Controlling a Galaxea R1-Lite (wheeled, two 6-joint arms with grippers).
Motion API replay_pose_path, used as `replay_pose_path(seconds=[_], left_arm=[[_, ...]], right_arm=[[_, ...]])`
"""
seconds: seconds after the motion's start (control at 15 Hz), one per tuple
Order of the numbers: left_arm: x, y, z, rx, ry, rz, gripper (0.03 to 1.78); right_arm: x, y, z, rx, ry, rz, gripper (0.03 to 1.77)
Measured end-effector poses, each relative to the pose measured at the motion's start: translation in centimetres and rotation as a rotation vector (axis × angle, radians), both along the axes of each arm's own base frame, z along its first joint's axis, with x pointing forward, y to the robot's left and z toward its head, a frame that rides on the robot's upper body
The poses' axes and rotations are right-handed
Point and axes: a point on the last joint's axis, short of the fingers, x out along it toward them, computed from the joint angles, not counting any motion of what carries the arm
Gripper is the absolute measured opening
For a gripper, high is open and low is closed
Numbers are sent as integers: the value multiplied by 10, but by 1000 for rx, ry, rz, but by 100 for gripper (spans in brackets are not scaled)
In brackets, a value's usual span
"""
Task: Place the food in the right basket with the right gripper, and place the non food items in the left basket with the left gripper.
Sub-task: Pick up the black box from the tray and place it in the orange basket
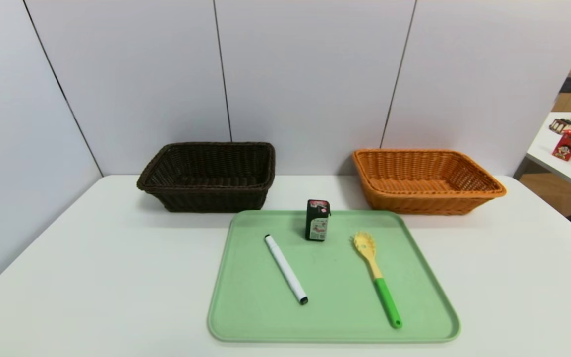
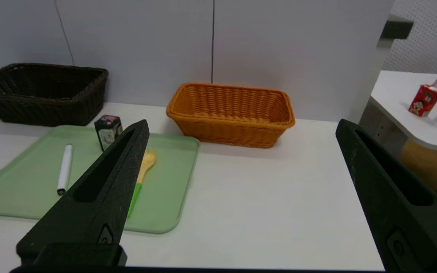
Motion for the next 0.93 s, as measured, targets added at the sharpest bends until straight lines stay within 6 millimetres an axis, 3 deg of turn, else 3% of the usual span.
replay_pose_path(seconds=[0.2,0.4,0.73,0.93], left_arm=[[26,1,37,0,57,29,169],[62,1,61,5,134,40,169],[126,0,69,4,255,27,169],[162,-4,64,-4,326,17,169]], right_arm=[[24,1,41,-14,45,37,170],[59,2,71,-29,108,108,170],[129,10,80,-46,254,228,170],[176,27,68,-55,355,330,171]])
